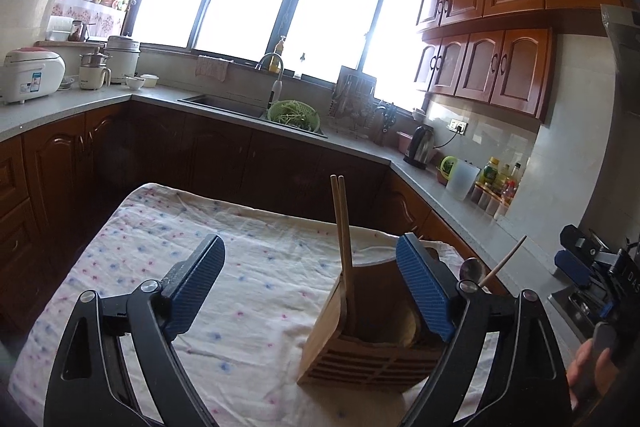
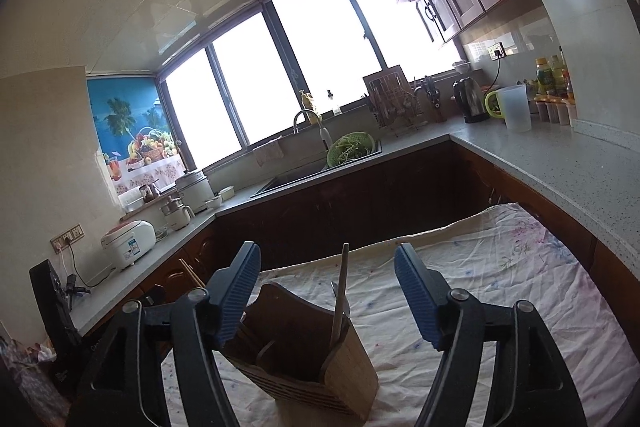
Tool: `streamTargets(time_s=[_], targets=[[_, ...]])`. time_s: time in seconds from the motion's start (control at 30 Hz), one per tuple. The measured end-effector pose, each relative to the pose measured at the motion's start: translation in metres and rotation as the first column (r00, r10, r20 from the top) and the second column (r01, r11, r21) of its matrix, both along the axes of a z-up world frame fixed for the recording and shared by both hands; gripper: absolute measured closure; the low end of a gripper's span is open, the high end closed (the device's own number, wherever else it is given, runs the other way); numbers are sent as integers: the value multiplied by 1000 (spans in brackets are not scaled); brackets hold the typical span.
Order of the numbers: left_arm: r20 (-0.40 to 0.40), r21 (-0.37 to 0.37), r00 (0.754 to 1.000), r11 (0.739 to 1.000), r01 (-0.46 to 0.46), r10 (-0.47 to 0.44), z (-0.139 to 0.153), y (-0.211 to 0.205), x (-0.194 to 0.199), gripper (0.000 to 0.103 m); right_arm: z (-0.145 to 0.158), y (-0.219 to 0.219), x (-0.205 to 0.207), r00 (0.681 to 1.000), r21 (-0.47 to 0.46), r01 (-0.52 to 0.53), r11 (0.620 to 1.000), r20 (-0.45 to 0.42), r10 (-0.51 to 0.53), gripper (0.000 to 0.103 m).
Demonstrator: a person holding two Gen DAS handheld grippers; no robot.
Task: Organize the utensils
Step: 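Open the left tool into the holder while the right tool releases its chopstick, then withdraw both open tools from the holder toward the remaining utensils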
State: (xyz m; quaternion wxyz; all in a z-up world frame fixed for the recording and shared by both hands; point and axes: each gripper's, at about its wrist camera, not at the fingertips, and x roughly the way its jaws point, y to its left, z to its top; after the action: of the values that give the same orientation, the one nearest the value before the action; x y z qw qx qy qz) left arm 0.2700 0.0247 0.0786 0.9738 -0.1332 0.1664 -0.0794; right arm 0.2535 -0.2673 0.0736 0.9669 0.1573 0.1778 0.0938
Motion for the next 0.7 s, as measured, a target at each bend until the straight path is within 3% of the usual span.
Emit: streamTargets(time_s=[0.13,0.7], targets=[[-38,26,999,1000,-3,4,-2,7,-21,13,-2,0,-19,1000,-9,-8,1000,0,8,8],[-174,22,985,1000,1,3,-27,26,-117,12,-27,-8,-112,989,17,-49,999,-138,50,7]])
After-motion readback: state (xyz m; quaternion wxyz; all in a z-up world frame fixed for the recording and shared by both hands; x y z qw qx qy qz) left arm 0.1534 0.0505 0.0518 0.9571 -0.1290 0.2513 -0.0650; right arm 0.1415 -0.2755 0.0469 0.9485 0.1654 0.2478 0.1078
